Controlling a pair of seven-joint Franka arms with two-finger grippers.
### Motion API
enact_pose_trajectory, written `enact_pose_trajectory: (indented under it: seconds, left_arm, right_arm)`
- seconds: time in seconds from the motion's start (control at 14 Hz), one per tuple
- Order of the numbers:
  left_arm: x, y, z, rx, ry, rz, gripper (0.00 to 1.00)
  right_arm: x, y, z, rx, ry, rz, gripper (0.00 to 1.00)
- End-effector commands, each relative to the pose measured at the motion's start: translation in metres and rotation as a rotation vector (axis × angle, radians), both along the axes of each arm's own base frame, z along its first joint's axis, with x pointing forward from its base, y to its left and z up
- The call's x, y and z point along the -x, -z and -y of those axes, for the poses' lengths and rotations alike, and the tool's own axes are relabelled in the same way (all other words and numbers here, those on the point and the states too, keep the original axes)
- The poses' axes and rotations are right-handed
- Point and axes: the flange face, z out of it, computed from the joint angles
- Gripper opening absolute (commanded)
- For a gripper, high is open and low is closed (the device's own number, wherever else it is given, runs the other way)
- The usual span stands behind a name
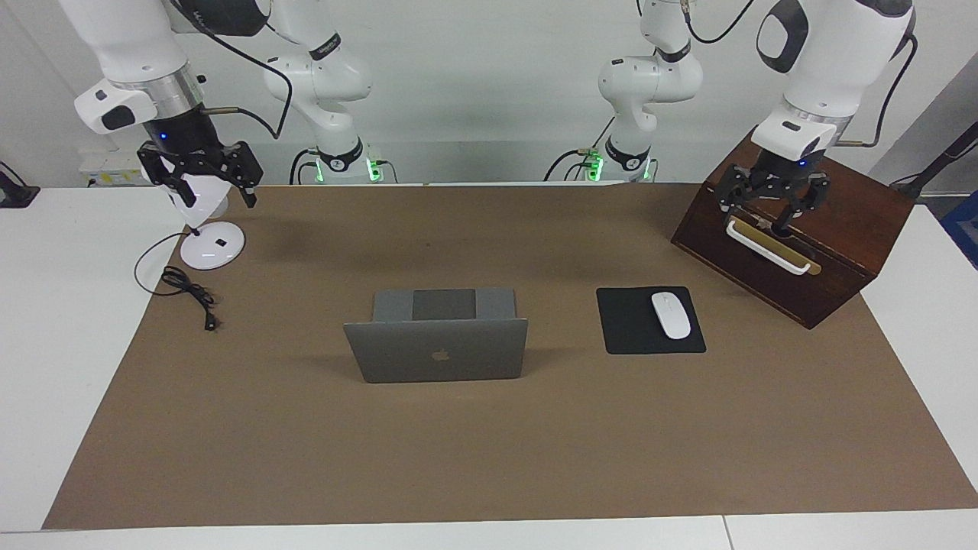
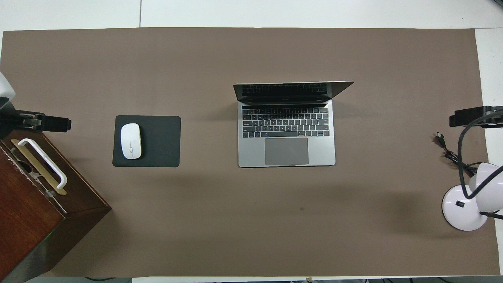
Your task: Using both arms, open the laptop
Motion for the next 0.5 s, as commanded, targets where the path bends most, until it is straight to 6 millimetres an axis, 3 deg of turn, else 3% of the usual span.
enact_pose_trajectory:
  seconds: [0.0,0.29,0.43]
  left_arm:
    - [-0.001,-0.025,-0.001,0.003,-0.094,0.001,1.0]
    - [0.002,-0.036,-0.011,0.027,-0.12,-0.078,1.0]
    - [0.003,-0.03,-0.01,0.038,-0.146,-0.093,1.0]
  right_arm:
    - [0.0,-0.007,0.0,0.022,-0.022,-0.054,1.0]
    - [0.005,-0.011,0.001,0.019,-0.022,-0.082,1.0]
    - [0.006,-0.009,0.0,0.018,-0.022,-0.087,1.0]
